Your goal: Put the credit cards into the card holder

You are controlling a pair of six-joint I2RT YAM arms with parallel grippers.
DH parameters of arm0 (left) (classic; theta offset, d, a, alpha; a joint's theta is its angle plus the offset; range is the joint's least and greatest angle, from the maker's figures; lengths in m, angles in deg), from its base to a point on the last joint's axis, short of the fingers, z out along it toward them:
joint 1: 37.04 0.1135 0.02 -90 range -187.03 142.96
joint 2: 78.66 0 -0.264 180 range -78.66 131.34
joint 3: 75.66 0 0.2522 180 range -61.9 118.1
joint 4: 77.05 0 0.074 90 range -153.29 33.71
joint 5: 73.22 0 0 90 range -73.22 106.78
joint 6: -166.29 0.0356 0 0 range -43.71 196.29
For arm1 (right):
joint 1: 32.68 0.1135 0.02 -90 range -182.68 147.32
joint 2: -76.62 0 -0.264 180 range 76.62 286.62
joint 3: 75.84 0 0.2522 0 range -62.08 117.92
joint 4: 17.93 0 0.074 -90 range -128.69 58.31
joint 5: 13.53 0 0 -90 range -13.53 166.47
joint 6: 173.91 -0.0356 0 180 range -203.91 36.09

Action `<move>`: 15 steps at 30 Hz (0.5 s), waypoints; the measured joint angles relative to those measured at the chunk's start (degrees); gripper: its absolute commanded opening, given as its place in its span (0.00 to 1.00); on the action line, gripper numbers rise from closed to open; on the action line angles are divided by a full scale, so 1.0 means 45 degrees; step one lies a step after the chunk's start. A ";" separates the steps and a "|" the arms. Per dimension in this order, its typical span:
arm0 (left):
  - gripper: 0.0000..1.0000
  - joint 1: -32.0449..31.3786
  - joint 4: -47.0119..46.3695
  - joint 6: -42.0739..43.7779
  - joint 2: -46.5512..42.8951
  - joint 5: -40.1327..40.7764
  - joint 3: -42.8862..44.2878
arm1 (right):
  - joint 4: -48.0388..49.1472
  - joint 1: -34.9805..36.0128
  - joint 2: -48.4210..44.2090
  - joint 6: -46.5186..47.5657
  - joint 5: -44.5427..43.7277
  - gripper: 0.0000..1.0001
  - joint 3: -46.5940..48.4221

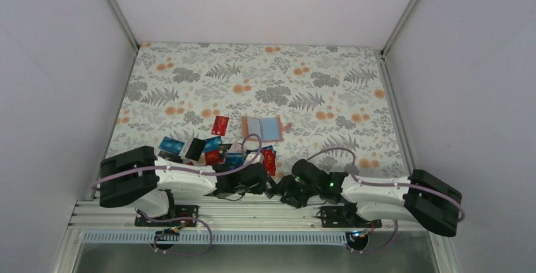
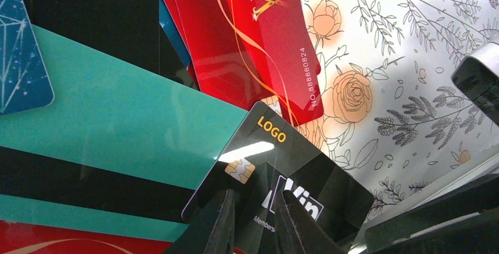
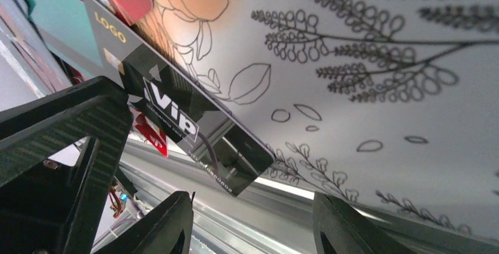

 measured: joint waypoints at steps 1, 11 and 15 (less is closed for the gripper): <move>0.20 0.0000 -0.0024 0.0000 0.0000 -0.0005 -0.0010 | 0.0117 0.0005 0.0228 0.0010 -0.0019 0.52 0.0053; 0.20 0.0000 -0.0136 0.0044 -0.0010 -0.0029 -0.0068 | 0.0913 0.0034 0.1753 0.0141 -0.0058 0.44 0.0520; 0.20 0.0000 -0.0287 0.0063 -0.0049 -0.0039 -0.0160 | 0.1190 0.0117 0.2307 0.0146 0.0044 0.38 0.0777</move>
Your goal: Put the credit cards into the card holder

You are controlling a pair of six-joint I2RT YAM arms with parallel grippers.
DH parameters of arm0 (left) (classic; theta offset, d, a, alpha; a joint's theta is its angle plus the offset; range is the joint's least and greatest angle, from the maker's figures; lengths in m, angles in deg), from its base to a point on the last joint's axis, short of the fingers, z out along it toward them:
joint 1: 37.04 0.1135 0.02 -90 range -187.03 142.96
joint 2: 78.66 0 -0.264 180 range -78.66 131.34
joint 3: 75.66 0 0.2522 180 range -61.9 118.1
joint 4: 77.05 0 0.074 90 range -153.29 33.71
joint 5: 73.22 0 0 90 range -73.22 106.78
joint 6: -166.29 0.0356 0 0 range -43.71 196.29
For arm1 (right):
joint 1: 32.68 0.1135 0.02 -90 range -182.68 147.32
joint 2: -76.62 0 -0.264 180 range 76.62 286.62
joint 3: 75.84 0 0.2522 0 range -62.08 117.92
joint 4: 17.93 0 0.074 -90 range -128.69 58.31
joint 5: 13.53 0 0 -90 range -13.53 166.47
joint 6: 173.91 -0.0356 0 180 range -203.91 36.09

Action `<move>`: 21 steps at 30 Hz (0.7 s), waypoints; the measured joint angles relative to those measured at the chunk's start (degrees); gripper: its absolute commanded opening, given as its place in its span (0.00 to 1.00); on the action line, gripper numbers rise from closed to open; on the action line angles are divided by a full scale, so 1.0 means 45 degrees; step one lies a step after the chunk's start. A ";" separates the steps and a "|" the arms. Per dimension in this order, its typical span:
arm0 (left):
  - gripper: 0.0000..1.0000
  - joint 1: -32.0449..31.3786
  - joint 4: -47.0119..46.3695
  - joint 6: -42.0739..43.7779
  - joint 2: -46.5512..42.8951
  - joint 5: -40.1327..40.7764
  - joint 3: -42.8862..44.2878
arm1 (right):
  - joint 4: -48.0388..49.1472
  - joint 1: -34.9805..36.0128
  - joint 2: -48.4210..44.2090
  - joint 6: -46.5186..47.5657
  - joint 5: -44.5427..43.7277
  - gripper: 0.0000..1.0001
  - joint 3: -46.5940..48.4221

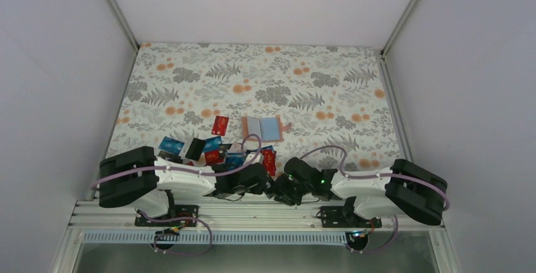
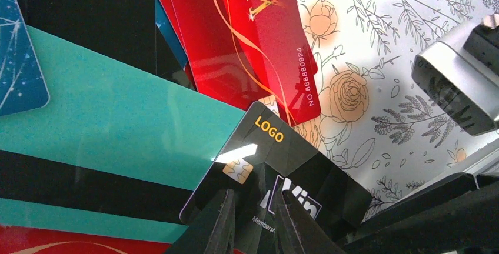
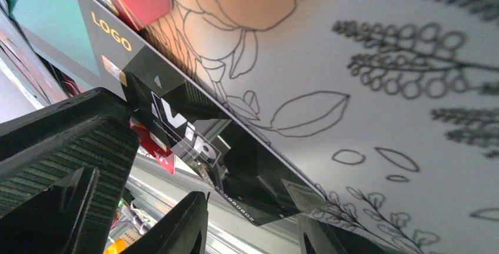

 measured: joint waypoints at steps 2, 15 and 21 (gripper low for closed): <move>0.20 0.0000 -0.0053 0.0029 -0.0010 0.0000 -0.0039 | 0.0107 0.0034 0.0170 -0.0005 0.0039 0.35 0.0063; 0.20 0.0010 -0.0272 0.0185 -0.0024 -0.0058 -0.0126 | -0.0311 0.0126 -0.0219 -0.0165 -0.0427 0.11 0.0068; 0.20 0.0024 -0.0068 0.0262 -0.0121 -0.0068 -0.0126 | -0.0321 0.0126 -0.0495 -0.0078 -0.0549 0.04 0.0233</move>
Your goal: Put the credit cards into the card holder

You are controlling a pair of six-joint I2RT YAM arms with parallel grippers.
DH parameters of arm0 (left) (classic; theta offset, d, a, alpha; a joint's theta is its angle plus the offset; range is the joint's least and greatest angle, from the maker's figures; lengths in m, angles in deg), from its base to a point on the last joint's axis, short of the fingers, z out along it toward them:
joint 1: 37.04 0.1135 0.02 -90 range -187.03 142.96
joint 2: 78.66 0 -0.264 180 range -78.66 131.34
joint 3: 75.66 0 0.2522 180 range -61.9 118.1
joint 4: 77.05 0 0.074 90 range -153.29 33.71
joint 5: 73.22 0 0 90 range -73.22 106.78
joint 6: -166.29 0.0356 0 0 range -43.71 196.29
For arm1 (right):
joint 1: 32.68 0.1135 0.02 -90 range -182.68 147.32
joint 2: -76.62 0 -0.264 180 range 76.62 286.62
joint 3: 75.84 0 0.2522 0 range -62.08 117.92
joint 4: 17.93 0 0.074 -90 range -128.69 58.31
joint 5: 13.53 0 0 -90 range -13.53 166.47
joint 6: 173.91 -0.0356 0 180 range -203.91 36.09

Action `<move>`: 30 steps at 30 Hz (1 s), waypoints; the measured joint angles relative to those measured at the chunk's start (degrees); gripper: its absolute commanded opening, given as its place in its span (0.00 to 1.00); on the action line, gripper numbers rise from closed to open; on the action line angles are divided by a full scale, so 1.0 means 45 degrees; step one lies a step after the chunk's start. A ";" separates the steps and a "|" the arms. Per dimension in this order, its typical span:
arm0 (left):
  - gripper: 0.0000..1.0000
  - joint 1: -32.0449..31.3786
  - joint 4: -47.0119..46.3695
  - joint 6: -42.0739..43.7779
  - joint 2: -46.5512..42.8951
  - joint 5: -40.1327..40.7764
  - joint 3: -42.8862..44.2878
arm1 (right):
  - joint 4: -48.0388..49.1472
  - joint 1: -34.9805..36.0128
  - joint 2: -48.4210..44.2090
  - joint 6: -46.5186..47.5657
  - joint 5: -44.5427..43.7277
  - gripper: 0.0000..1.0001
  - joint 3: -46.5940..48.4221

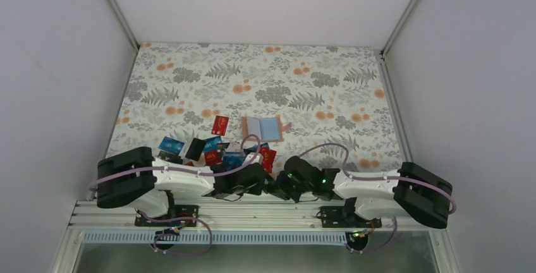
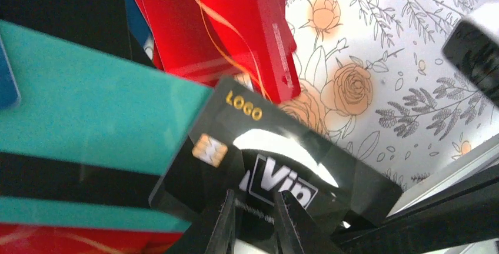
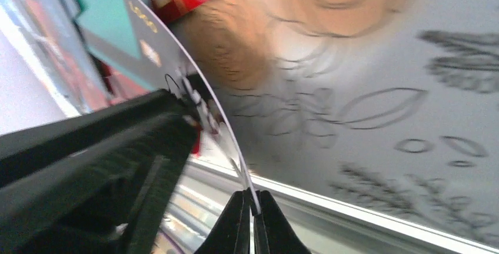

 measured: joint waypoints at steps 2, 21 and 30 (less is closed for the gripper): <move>0.20 0.0000 0.0291 0.0000 -0.0180 -0.0049 -0.0005 | 0.0019 0.0005 -0.0194 0.0034 -0.0160 0.04 0.0175; 0.96 0.0573 0.5916 0.1078 -0.3881 0.1885 0.3934 | -0.2540 -0.0170 -0.3886 0.1545 -0.0777 0.04 0.1418; 0.99 0.2803 0.7354 0.2827 -0.3740 0.1957 0.6771 | -0.2599 -0.3993 -0.4036 0.3735 0.0578 0.04 0.3152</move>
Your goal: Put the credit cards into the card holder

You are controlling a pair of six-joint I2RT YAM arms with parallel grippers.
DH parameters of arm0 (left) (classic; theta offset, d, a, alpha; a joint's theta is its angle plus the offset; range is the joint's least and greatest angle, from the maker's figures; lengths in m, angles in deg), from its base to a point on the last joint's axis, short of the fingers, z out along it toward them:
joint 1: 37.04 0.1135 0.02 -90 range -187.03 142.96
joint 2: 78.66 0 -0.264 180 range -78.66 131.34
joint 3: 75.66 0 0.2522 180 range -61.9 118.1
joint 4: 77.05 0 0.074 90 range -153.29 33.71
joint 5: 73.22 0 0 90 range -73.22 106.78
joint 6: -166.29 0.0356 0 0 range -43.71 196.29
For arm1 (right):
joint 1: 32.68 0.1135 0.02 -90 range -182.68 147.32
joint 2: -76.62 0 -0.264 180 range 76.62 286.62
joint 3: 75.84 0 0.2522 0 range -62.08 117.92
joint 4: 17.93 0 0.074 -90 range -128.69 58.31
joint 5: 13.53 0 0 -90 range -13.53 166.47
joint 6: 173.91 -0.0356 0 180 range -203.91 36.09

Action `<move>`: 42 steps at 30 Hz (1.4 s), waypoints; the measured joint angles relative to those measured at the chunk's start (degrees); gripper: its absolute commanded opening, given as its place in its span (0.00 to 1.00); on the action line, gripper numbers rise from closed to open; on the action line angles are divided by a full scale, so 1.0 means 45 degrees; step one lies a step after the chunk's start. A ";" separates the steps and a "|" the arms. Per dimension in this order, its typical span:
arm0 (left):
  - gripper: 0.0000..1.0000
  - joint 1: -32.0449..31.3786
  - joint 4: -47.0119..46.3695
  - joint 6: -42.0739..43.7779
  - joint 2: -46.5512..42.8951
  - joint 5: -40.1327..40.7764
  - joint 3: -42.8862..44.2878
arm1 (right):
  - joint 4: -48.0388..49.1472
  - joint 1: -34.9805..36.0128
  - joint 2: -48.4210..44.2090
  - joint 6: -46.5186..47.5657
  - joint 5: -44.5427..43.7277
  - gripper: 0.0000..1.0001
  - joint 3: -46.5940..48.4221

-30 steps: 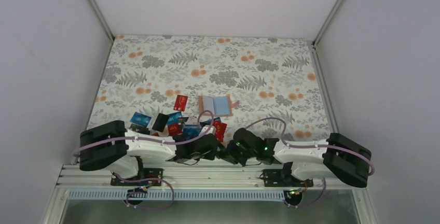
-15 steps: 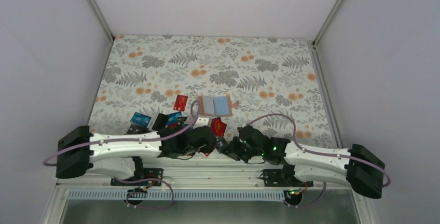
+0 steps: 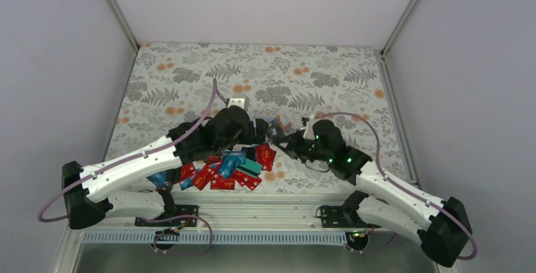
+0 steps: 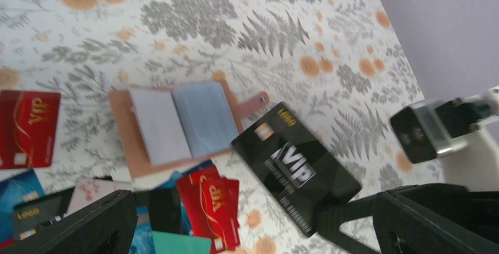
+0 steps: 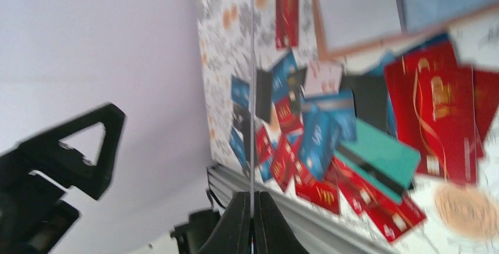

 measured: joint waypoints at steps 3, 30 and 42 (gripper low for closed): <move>0.94 0.0962 -0.0151 0.0495 0.0092 -0.0491 0.0228 | 0.0627 -0.1438 0.0457 0.0622 0.0821 0.04 0.0374; 0.68 0.5343 -0.6824 0.0340 0.0850 -0.7023 0.0233 | 0.6183 -0.4313 0.3109 -0.0427 0.3983 0.04 0.2987; 0.49 0.5668 -0.8641 -0.0466 0.0937 -0.8442 -0.0102 | 0.7562 -0.4313 0.3235 -0.1297 0.4498 0.04 0.2992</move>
